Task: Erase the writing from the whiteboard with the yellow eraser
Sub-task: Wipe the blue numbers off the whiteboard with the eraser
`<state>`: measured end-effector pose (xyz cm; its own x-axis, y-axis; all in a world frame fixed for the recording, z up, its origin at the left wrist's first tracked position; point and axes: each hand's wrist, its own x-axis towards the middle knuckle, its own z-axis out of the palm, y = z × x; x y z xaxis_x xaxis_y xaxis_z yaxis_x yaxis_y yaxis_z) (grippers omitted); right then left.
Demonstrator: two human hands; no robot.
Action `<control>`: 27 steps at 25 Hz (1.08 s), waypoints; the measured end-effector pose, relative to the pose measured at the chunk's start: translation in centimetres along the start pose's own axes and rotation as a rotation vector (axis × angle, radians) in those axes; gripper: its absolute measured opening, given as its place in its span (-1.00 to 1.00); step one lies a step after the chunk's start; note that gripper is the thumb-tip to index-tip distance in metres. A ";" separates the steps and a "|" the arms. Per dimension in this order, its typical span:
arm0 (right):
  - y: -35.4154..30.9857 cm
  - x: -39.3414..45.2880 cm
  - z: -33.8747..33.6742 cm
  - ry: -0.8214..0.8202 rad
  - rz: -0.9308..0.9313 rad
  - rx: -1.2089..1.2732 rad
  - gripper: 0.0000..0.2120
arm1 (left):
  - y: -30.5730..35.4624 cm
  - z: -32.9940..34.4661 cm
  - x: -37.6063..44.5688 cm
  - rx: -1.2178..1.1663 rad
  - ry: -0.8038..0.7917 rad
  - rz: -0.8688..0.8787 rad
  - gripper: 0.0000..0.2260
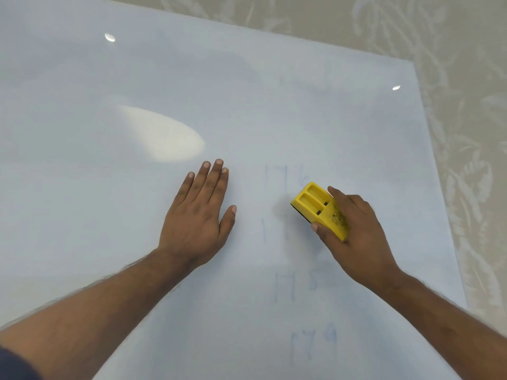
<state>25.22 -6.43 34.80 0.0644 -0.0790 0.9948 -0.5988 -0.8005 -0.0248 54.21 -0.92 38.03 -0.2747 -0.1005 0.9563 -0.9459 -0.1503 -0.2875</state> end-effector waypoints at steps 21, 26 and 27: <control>1.6 12.9 4.2 0.051 -0.206 -0.034 -0.40 | -0.2 2.4 2.2 0.090 -0.003 -0.015 -0.38; 1.3 12.8 5.3 0.085 -0.212 0.023 -0.42 | -0.1 2.3 2.0 0.098 0.019 -0.017 -0.39; 1.2 12.5 5.4 0.088 -0.224 0.019 -0.42 | -0.1 2.3 2.0 0.103 0.015 -0.016 -0.39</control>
<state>29.62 -11.61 46.66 0.1235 0.1536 0.9804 -0.5624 -0.8031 0.1967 54.14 -3.38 39.81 -0.2632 -0.0823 0.9612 -0.9277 -0.2520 -0.2755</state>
